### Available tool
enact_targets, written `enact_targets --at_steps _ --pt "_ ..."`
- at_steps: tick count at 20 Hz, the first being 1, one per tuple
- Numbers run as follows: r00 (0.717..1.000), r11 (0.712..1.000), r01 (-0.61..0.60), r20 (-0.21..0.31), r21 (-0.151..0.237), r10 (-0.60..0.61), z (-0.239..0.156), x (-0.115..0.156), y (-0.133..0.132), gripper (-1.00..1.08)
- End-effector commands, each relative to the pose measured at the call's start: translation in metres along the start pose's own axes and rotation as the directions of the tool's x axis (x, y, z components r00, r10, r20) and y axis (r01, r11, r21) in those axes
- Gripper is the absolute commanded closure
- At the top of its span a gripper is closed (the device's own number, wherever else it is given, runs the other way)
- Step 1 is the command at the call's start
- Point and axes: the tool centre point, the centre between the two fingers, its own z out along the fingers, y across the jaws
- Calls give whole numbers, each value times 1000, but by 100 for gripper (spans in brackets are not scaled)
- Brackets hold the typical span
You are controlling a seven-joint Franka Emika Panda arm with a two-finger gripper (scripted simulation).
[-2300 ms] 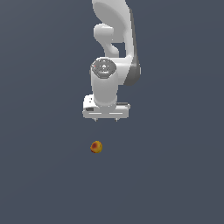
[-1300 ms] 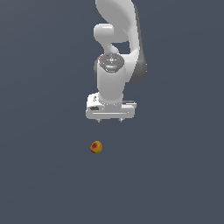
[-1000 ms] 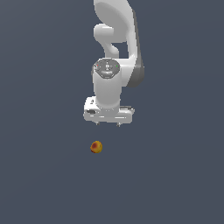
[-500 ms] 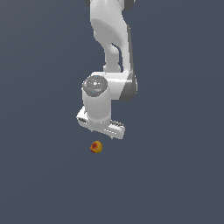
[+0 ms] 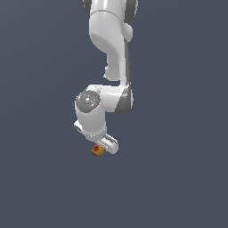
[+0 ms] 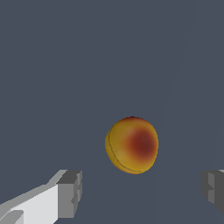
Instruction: Pick up the object and move it to a goal position.
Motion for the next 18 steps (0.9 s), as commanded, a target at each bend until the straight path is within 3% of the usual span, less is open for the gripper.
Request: enact_targets --at_steps 1,11,18 --pt "999 999 -36 -2 1 36 4 5 1 -92" --pt "998 998 -62 -2 1 62 12 8 3 -92" --pt "998 998 -66 -2 2 66 46 8 3 -92"
